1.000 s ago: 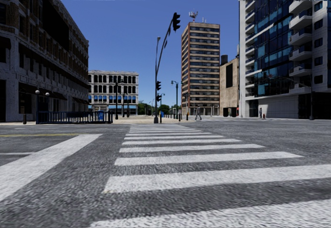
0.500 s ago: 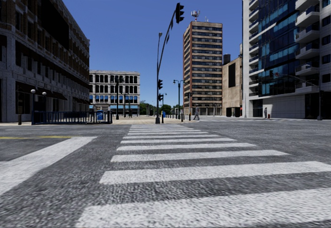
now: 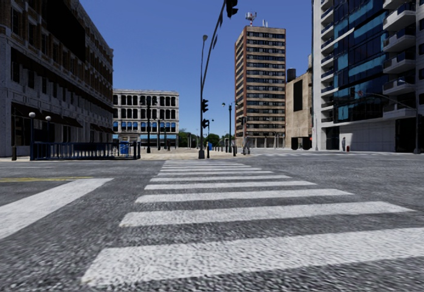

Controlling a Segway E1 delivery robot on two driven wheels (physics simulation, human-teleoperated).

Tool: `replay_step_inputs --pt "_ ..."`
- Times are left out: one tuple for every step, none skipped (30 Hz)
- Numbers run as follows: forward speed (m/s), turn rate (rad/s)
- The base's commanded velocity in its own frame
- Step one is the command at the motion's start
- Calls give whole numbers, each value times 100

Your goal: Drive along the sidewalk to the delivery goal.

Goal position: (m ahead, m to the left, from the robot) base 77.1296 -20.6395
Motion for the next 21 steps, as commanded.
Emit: replay_step_inputs --pt "151 10" --pt "151 12" --pt "151 16" --pt "151 18" --pt "166 21" --pt "186 23" --pt "189 24" --pt "190 24" --pt "191 24" --pt "191 25" --pt "191 28" --pt "191 28" --pt "191 32" --pt "191 36" --pt "191 38" --pt "191 0" --pt "191 0" --pt "191 0" --pt "191 0" --pt "191 0" --pt "191 0"
